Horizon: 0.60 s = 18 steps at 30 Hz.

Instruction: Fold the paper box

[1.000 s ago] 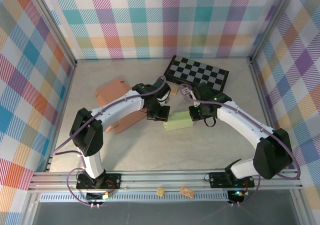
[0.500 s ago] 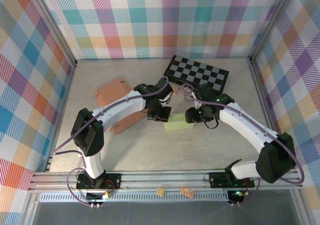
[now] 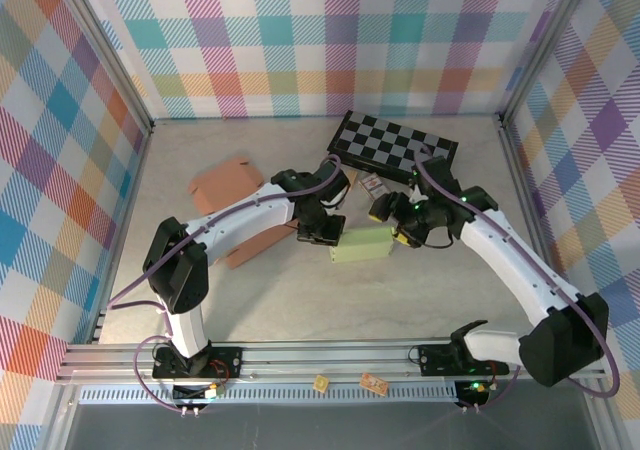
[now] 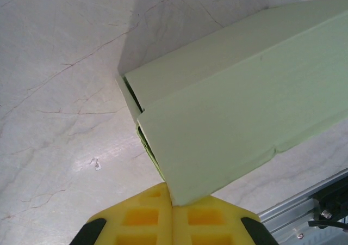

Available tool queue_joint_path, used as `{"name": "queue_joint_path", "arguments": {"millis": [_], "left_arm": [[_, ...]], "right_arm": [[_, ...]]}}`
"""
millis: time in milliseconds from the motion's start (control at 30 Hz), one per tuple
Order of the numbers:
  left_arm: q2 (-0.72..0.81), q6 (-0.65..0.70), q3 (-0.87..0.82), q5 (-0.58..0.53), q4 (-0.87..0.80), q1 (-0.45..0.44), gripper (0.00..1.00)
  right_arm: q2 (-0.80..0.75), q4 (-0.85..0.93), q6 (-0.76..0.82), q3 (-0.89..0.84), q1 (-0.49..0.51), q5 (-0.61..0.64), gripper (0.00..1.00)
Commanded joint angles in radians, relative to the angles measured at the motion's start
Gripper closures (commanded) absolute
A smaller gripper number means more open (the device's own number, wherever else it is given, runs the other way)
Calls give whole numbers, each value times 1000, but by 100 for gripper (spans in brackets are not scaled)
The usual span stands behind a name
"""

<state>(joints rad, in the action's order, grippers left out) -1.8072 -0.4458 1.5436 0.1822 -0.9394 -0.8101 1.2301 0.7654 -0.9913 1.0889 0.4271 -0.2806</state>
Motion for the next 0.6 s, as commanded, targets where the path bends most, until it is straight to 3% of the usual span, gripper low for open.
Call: {"name": "queue_joint_path", "arguments": {"millis": [0,100,233,567], "left_arm": [[3,-18,-5,-9,-12,-11,94],[5,-22,-5,-13,-13,-15,94],[5,-25,-5,-16,-11,-18,94],[5,-25,-2,-18,-16,-22,94]], "right_arm": [[-44,-146,-366,-63,-11,-127,22],[-64,-118,-489,-88,-28,-141,19],[-107,-63,-533,-130,-56,-130,17],[-85,-286,-517,-264,-133,-190,18]]}}
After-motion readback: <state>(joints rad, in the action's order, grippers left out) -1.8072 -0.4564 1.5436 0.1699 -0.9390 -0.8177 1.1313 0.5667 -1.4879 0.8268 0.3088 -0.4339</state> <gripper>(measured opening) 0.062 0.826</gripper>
